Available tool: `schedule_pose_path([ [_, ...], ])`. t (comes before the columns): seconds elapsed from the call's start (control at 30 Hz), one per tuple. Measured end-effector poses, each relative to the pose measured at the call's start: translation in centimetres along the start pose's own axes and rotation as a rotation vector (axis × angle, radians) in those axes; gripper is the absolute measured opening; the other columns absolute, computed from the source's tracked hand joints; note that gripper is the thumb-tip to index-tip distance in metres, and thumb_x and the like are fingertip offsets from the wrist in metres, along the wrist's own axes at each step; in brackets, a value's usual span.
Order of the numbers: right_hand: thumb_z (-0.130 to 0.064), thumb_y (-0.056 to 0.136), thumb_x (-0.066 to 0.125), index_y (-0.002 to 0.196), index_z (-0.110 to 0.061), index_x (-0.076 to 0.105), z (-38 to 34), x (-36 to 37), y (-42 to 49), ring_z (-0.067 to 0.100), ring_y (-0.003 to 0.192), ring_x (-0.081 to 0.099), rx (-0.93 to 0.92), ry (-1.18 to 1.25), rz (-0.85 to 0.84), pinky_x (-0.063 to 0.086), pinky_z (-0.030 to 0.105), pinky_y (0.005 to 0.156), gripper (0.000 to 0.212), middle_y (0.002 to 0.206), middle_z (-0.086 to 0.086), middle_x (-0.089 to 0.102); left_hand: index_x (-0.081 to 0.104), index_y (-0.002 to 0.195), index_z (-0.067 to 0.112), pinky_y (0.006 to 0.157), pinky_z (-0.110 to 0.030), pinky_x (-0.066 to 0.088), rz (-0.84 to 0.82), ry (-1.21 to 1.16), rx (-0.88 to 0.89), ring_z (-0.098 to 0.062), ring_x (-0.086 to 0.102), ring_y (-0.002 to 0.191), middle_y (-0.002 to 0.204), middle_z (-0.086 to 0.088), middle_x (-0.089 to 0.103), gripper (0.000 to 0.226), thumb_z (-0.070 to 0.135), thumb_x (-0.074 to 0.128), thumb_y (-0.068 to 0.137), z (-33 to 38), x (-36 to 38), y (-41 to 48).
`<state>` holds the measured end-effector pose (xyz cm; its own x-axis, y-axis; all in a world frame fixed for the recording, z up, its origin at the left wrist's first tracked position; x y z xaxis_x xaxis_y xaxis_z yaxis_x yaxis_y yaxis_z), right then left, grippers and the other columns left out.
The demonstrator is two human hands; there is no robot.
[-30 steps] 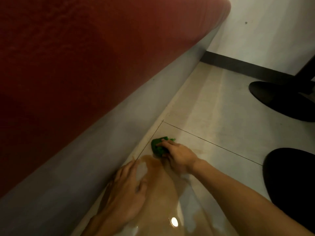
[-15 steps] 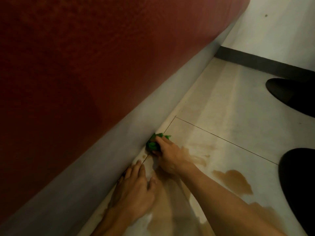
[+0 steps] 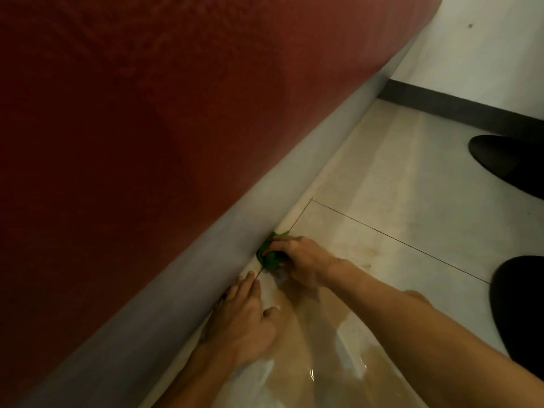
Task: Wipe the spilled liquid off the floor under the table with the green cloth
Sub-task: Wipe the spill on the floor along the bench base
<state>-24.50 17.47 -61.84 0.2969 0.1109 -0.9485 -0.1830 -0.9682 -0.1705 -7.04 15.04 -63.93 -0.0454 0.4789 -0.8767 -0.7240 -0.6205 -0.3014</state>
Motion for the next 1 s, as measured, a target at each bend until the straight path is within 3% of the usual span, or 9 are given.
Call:
schedule_pose_path([
  [0.23, -0.013, 0.091, 0.054, 0.14, -0.025, 0.044, -1.0, 0.8, -1.7, 0.02, 0.141, 0.028, -0.11, -0.017, -0.061, 0.02, 0.029, 0.116, 0.052, 0.153, 0.002, 0.034, 0.01, 0.152, 0.013, 0.119, -0.03, 0.0, -0.016, -0.044, 0.045, -0.012, -0.002, 0.147, 0.161, 0.001, 0.0, 0.07, 0.035, 0.035, 0.091, -0.4, 0.4, -0.3],
  [0.4, -0.011, 0.09, 0.055, 0.136, -0.029, 0.048, 0.6, -0.1, -0.5, 0.025, 0.134, 0.039, -0.046, -0.002, -0.039, 0.032, 0.037, 0.113, 0.05, 0.148, 0.001, 0.039, 0.017, 0.152, 0.016, 0.117, -0.024, 0.0, 0.018, -0.122, 0.058, -0.007, 0.0, 0.146, 0.16, 0.007, 0.002, 0.065, 0.034, 0.032, 0.091, -0.8, -0.1, -0.6],
  [0.57, -0.014, 0.092, 0.053, 0.138, -0.031, 0.045, -0.1, 1.2, -2.3, 0.022, 0.14, 0.029, -0.039, 0.053, 0.016, 0.023, 0.031, 0.115, 0.05, 0.153, -0.001, 0.031, 0.016, 0.152, 0.018, 0.119, -0.027, 0.001, 0.014, -0.139, 0.039, -0.006, 0.0, 0.146, 0.16, 0.009, 0.002, 0.063, 0.031, 0.035, 0.094, -0.8, -0.2, -0.3],
  [0.73, -0.006, 0.088, 0.052, 0.136, -0.031, 0.048, 1.7, 0.8, -3.1, 0.02, 0.138, 0.034, -0.06, 0.053, -0.037, 0.027, 0.032, 0.114, 0.055, 0.151, -0.004, 0.035, 0.018, 0.152, 0.017, 0.118, -0.026, 0.0, 0.023, -0.139, 0.035, -0.006, 0.001, 0.145, 0.16, 0.008, 0.003, 0.062, 0.03, 0.036, 0.094, -0.7, -0.2, -0.5],
  [1.0, -0.009, 0.084, 0.057, 0.132, -0.026, 0.052, 7.6, -1.4, -3.0, 0.028, 0.12, 0.051, 0.195, 0.02, 0.035, 0.041, 0.035, 0.104, 0.051, 0.135, 0.004, 0.052, 0.016, 0.152, 0.02, 0.113, -0.021, -0.005, 0.03, -0.141, 0.043, -0.003, -0.001, 0.145, 0.16, 0.011, 0.001, 0.06, 0.031, 0.034, 0.096, -0.4, -0.4, -0.9],
])
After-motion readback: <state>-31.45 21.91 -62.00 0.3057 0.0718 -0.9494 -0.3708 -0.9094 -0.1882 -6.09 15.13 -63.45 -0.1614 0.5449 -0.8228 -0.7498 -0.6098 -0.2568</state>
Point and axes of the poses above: each hand's wrist, its own y-axis towards the middle knuckle, its own x-axis out of the palm, z = x × y, the point moved 1 cm from there along y, towards the middle knuckle
